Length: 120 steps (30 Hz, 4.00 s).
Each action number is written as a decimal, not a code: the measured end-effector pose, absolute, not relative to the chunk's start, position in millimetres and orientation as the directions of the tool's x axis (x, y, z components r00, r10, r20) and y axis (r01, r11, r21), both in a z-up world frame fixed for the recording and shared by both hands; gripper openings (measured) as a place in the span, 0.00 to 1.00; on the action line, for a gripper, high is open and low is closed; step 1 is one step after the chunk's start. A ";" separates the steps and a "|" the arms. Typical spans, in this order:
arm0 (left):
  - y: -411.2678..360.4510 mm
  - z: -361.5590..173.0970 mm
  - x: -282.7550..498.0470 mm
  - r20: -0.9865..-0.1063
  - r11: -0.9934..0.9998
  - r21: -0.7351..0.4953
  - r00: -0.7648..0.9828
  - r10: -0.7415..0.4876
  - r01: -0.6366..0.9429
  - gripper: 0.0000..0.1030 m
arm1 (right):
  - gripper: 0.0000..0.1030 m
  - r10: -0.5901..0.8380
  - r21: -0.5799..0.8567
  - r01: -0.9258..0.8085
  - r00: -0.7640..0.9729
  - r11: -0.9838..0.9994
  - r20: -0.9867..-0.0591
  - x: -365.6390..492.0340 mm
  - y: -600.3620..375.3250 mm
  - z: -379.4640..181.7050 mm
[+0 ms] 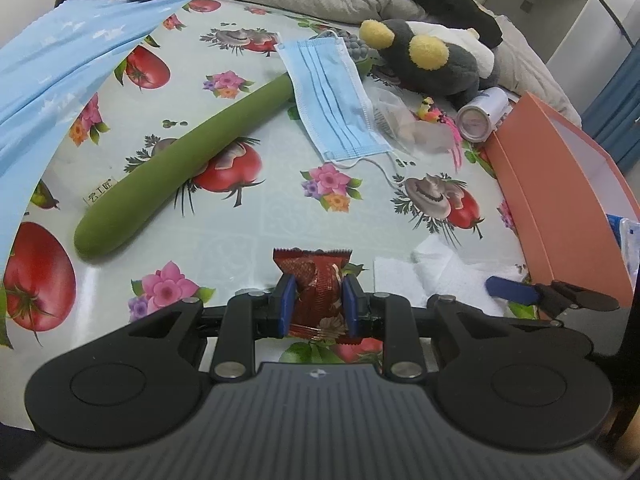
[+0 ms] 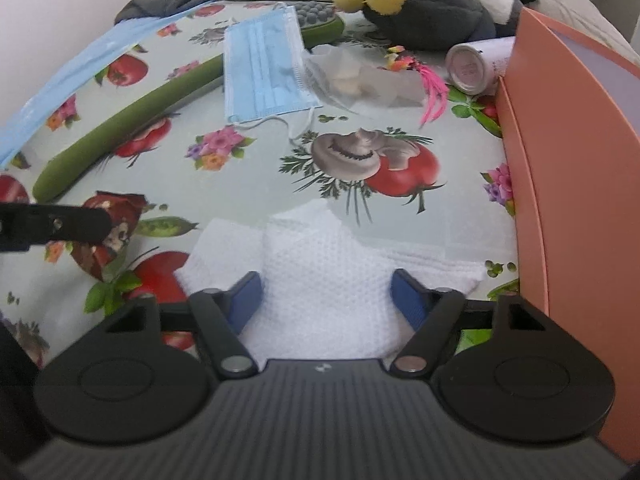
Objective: Organize soft objects
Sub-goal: 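Lift and carry the snack packet and white wipe with both grippers toward the pink box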
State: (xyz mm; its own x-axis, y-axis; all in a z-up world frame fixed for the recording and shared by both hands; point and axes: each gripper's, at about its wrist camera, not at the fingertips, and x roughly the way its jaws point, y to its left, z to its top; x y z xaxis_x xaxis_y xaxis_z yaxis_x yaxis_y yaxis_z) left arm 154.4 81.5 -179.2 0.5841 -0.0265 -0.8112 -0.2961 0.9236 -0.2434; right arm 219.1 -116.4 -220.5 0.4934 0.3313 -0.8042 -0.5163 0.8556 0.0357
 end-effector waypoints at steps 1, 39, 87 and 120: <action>80.9 -177.8 154.5 -0.809 0.924 -0.246 0.587 -0.029 -0.293 0.29 | 0.60 0.334 0.040 -0.518 0.490 0.855 -0.805 218.1 -116.6 -220.0; 4.1 -36.6 130.5 -0.660 0.951 -0.295 0.739 -0.133 -0.092 0.27 | 0.13 0.441 0.210 -0.396 0.692 0.894 -0.571 148.2 -195.5 -52.9; 79.8 -180.7 163.8 -0.852 0.946 -0.208 0.521 -0.050 -0.250 0.46 | 0.13 0.423 0.216 -0.405 0.541 0.888 -0.727 173.0 -164.0 -114.9; 49.3 -67.8 142.5 -0.703 0.933 -0.343 0.688 -0.178 -0.109 0.31 | 0.13 0.380 0.204 -0.326 0.694 0.923 -0.612 152.4 -195.4 -41.8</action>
State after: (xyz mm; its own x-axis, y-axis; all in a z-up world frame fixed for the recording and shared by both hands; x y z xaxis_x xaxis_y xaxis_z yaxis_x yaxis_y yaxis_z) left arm 142.5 49.3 -67.8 0.6880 -0.1782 -0.7035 -0.1090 0.9330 -0.3430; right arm 152.4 -195.4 -41.8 0.6942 0.3796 -0.6115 -0.3255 0.9233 0.2036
